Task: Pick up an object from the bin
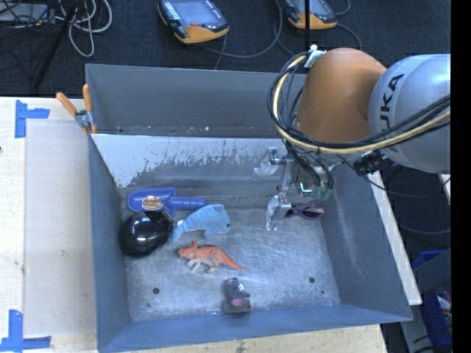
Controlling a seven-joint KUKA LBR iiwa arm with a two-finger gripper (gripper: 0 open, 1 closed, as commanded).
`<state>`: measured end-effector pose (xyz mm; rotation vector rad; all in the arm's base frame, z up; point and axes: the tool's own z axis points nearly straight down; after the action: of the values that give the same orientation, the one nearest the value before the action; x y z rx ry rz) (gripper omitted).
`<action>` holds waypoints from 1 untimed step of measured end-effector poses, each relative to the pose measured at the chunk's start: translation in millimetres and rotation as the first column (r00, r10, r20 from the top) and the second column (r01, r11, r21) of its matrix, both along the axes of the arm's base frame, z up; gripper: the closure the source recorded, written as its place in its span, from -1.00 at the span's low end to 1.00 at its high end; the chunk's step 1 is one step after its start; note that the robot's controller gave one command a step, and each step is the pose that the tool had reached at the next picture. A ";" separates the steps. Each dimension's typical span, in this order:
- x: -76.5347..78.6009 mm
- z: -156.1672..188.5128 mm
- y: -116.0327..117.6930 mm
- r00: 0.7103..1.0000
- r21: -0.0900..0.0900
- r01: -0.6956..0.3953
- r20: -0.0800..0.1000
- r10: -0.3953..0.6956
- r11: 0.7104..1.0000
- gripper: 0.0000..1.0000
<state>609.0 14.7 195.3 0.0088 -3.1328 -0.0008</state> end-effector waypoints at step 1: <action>1.7 4.2 -0.1 1.000 0.000 0.000 0.008 0.000 1.000 -1.00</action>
Offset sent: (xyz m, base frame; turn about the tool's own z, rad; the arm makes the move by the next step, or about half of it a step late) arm 0.0119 0.0656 -0.0628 0.0276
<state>610.7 14.7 199.6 0.0084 -3.1406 -0.0009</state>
